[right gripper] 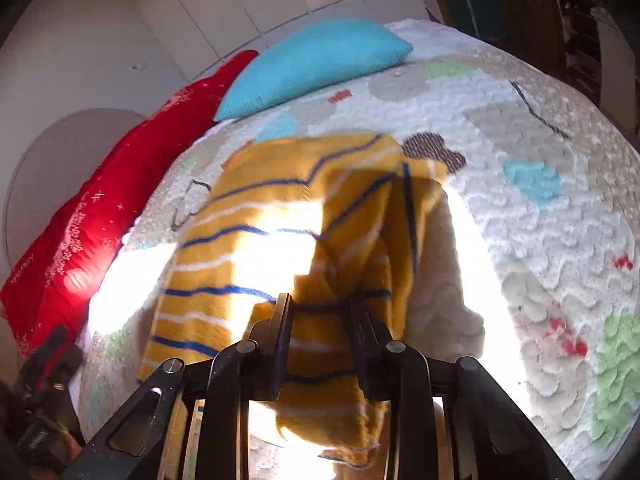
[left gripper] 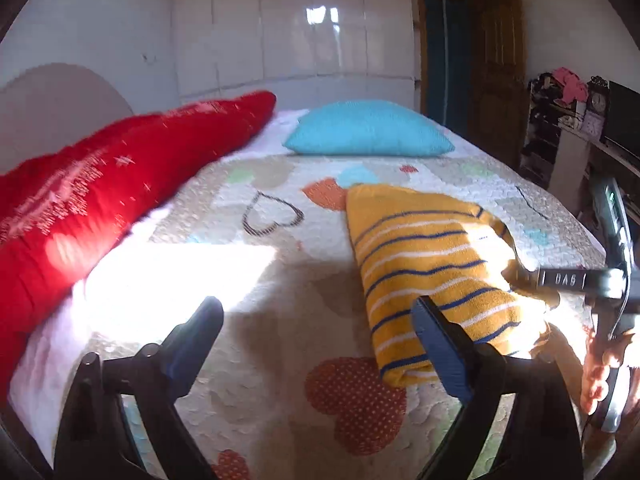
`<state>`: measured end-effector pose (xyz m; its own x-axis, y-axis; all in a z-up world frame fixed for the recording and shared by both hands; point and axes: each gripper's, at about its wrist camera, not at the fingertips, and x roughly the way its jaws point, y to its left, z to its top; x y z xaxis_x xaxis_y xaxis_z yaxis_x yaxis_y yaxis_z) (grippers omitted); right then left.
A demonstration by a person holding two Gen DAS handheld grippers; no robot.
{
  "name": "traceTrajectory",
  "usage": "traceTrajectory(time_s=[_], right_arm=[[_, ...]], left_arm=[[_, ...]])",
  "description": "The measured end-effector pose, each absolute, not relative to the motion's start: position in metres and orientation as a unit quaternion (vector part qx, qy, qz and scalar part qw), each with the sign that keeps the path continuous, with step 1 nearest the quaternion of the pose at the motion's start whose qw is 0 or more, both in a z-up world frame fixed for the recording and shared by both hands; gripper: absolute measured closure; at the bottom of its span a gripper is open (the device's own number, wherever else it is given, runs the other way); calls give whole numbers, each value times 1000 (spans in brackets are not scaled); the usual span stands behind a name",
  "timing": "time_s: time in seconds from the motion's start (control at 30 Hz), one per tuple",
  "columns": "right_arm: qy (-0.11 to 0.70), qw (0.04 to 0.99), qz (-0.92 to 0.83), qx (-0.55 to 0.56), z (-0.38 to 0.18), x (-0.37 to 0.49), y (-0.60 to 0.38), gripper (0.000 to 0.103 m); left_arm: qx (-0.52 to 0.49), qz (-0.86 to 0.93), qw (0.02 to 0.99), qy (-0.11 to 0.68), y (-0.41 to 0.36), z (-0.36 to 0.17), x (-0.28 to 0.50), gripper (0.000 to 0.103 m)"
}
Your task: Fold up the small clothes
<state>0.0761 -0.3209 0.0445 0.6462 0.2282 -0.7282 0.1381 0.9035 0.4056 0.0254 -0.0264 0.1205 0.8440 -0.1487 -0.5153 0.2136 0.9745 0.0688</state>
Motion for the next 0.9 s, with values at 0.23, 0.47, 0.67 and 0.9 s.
traceTrajectory(time_s=[0.23, 0.47, 0.67, 0.9], right_arm=[[381, 910, -9, 161, 69, 29, -297, 71], [400, 907, 25, 132, 66, 70, -244, 69], [404, 907, 16, 114, 47, 18, -229, 57], [379, 914, -15, 146, 60, -62, -253, 44]], left_arm=[[29, -67, 980, 183, 13, 158, -25, 0], [-35, -49, 977, 202, 37, 171, -50, 0], [-49, -86, 975, 199, 47, 174, -67, 0], [-1, -103, 967, 231, 8, 158, -76, 0]])
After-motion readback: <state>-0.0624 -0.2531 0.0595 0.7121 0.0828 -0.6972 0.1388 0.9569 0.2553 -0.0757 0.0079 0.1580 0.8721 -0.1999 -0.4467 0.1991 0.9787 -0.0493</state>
